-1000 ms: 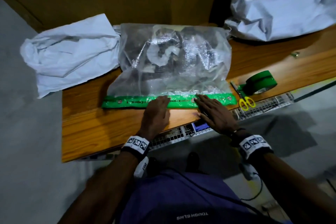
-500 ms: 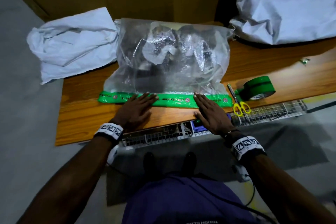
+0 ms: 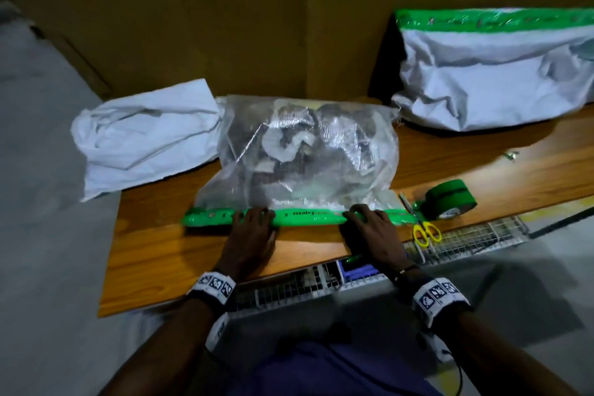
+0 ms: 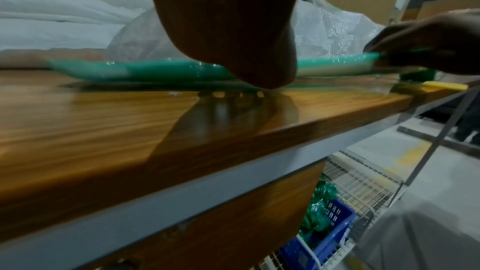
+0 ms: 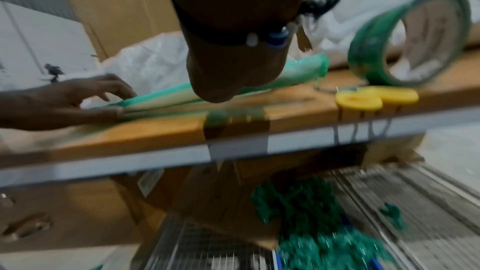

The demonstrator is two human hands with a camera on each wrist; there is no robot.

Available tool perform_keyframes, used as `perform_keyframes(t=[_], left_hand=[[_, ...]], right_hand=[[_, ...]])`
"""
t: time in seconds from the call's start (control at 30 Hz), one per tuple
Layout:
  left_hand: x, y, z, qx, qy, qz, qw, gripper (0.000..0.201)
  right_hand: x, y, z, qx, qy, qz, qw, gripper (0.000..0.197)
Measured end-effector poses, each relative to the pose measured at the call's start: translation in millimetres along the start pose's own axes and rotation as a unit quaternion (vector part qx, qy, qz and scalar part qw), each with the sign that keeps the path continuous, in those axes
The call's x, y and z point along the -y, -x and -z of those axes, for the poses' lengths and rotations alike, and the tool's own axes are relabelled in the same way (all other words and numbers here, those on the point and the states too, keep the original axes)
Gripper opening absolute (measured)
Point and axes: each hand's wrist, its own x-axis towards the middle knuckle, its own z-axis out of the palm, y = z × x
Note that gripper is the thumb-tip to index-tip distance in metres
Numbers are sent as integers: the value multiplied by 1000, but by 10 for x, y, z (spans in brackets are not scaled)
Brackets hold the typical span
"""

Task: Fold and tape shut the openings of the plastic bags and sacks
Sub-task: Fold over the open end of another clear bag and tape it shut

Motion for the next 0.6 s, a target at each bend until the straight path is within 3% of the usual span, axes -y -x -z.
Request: perform_keyframes(t=[0.1, 0.2, 0.33, 0.6], left_hand=[[59, -58, 42, -53, -23, -14, 998, 41], [128, -327, 225, -148, -16, -2, 989, 46], [96, -842, 823, -268, 18, -1, 963, 34], [136, -2071, 2073, -367, 5, -17, 930, 32]], right_hand=[[2, -147, 203, -31, 33, 9, 999, 39], [20, -369, 506, -109, 91, -17, 990, 38], [67, -834, 1095, -181, 158, -40, 970, 38], [-221, -2087, 2146, -298, 124, -53, 945, 34]])
